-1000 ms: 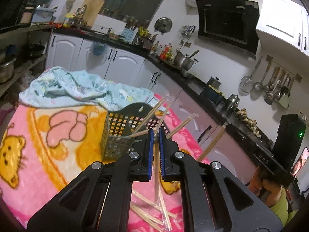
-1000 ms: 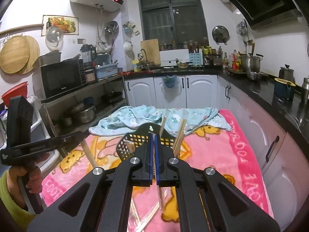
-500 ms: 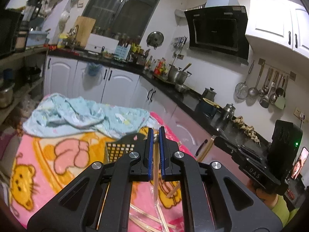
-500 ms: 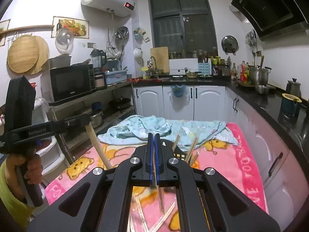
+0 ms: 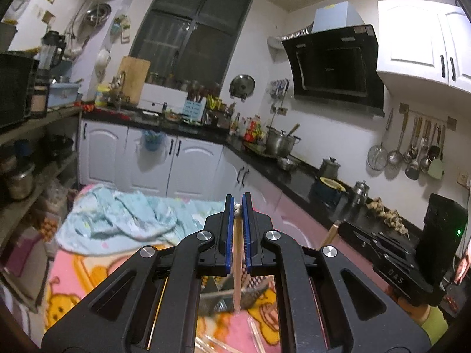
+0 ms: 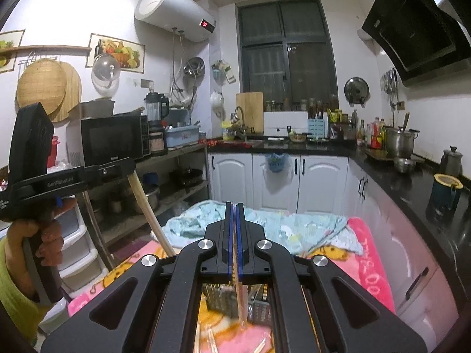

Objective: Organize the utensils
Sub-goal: 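Lower the chopstick into the caddy and open the left tool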

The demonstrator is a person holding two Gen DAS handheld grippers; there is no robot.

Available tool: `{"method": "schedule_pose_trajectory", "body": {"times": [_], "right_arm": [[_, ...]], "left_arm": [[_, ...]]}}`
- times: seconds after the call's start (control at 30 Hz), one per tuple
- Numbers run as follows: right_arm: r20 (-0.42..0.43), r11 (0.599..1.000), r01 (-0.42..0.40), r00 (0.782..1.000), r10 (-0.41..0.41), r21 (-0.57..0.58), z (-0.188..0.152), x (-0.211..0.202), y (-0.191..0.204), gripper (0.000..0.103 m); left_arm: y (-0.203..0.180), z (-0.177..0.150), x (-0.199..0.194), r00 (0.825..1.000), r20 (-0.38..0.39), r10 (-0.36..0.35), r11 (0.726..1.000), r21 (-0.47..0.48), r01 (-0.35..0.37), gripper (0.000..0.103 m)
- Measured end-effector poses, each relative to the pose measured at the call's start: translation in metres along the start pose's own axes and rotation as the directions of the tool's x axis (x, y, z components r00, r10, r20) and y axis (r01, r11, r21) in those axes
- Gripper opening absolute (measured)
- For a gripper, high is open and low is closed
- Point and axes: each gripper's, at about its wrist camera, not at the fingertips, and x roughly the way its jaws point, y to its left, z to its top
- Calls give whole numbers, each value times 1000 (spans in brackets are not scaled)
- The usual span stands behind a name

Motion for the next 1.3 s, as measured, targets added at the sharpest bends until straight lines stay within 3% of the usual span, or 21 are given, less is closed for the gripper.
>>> {"method": "schedule_pose_trajectory", "body": {"times": [0.3,0.77,1.3], "right_arm": [[48,1000,26,999,-27,15,22,8,-9,2],[101,996,76,992,-79,37,39,23,-29,2],[17,993,94,995,-95,72,9,76,-50,2]], "left_arm": [[4,17,23,999,20,42,999,15,-42,3],[7,-4,80,991,-42,129,990,66,-127,3],[24,-36,109,983,-83,166,984,78,-160,3]]}}
